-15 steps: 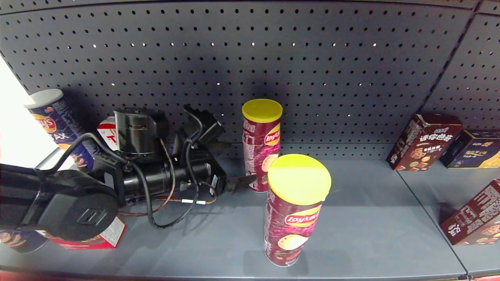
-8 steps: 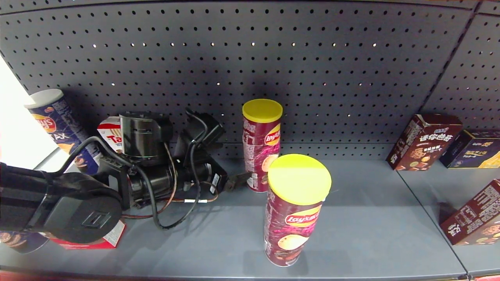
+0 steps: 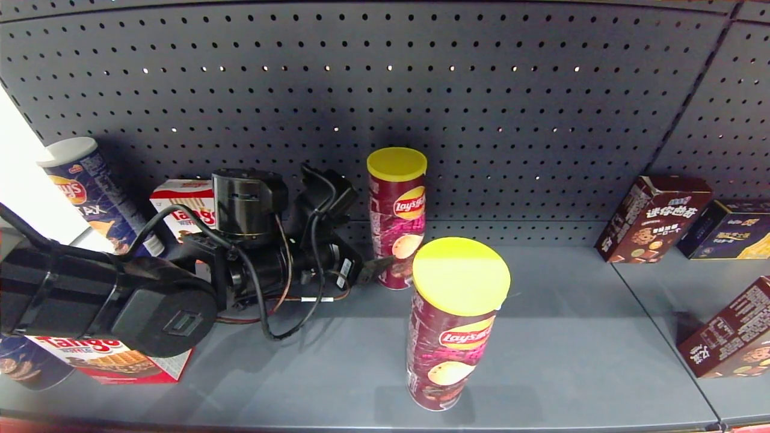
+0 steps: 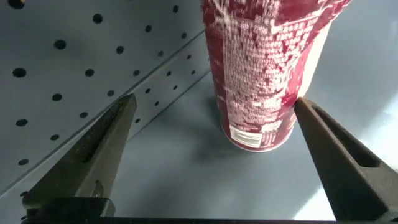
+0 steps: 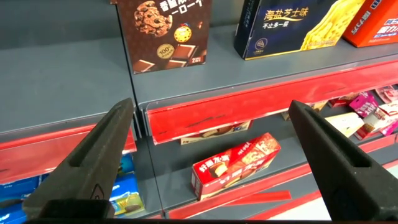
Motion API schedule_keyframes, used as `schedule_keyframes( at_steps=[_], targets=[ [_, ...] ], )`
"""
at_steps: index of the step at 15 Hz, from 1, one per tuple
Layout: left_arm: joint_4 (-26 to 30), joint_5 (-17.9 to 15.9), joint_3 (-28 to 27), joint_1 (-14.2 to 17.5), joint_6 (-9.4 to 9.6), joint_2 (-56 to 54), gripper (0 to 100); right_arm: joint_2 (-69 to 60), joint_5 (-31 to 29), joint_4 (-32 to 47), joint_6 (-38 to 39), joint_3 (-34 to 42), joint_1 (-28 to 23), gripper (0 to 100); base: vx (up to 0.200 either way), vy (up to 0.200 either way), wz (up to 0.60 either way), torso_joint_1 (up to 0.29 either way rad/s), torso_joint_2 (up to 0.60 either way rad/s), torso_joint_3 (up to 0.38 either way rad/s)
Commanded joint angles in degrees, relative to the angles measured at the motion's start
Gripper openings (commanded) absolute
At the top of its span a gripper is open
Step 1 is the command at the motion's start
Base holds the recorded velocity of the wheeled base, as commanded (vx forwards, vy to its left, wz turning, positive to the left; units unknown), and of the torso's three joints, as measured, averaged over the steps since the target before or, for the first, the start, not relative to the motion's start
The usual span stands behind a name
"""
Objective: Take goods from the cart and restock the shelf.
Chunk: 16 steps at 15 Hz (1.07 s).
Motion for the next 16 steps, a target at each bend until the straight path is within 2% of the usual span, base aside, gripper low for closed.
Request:
schedule_keyframes(
  at_steps=[1,12,16],
  targets=[
    [-0.1,0.1,0.0,0.2,0.03,0.4,100,0.0,0.0,0.0,0.0,0.0,0.1,100,0.000,0.000,0.00,0.000,0.00,0.000],
    [-1.6,4.8,-0.5,1.3,-0.15,0.8,100,0.0,0.0,0.0,0.0,0.0,0.0,100,0.000,0.000,0.00,0.000,0.00,0.000],
    [-1.7,9.1,-1.0,2.0,-0.15,1.3,100,0.0,0.0,0.0,0.0,0.0,0.1,100,0.000,0.000,0.00,0.000,0.00,0.000]
  ],
)
